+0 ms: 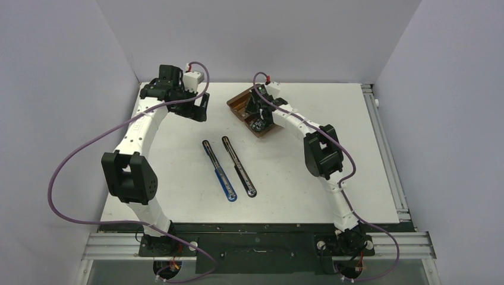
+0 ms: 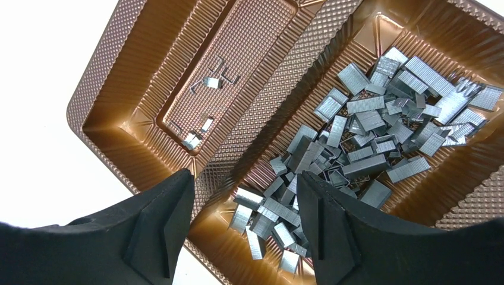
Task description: Load the staples into the stapler
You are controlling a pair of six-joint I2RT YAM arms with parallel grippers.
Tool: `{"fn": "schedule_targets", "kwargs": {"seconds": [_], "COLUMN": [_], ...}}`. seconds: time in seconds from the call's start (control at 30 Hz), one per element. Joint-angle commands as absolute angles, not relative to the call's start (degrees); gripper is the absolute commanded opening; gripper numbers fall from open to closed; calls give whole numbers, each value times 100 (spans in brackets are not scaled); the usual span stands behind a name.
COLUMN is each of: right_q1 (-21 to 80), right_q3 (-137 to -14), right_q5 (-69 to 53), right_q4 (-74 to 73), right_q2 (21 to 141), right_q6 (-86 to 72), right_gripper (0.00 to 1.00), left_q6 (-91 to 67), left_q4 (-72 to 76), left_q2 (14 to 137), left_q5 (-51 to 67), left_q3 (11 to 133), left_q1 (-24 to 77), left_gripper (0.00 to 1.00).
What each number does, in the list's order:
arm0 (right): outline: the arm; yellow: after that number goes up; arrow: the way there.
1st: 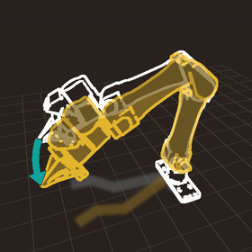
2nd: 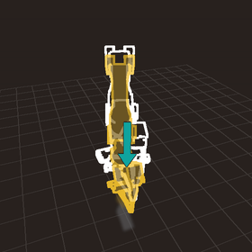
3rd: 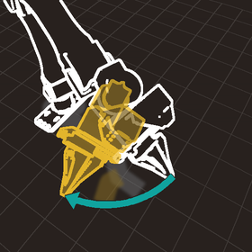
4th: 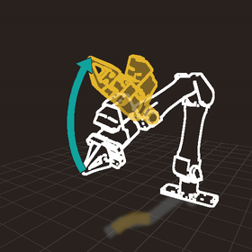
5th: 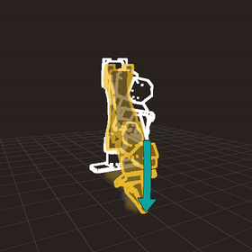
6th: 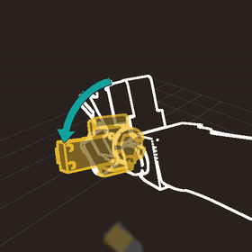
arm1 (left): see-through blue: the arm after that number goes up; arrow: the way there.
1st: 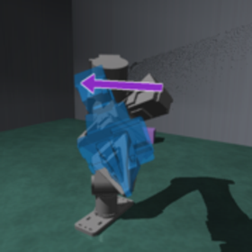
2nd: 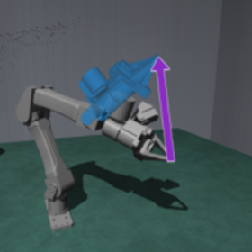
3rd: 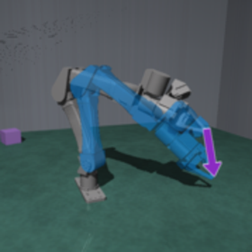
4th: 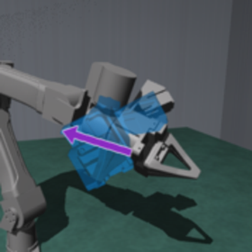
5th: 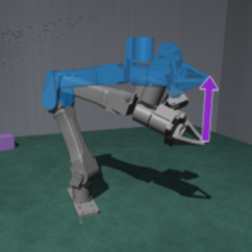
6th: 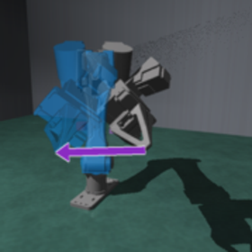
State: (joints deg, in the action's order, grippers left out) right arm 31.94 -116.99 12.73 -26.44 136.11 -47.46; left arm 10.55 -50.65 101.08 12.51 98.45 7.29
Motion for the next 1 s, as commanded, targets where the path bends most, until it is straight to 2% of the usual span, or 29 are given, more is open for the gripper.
{"fn": "schedule_targets", "kwargs": {"seconds": [0.0, 0.63, 0.73, 0.97], "right_q1": [3190, 3147, 3138, 3055], "right_q3": [-11957, -12098, -11976, -11336], "right_q5": [1570, 1696, 1733, 1781], "right_q4": [-2424, -2345, -2317, -2157], "right_q2": [13674, 14108, 14055, 13578], "right_q6": [-4867, -5027, -5007, -4729], "right_gripper": [62, 59, 54, 36], "left_q6": [970, 1003, 993, 984], "left_q4": [-4927, -5025, -4968, -4968], "left_q2": [10184, 10316, 10269, 10216], "left_q5": [1389, 1503, 1503, 1520], "left_q3": [10107, 10336, 10239, 10159], "left_q1": [703, 609, 598, 596], "left_gripper": [96, 96, 96, 96]}}
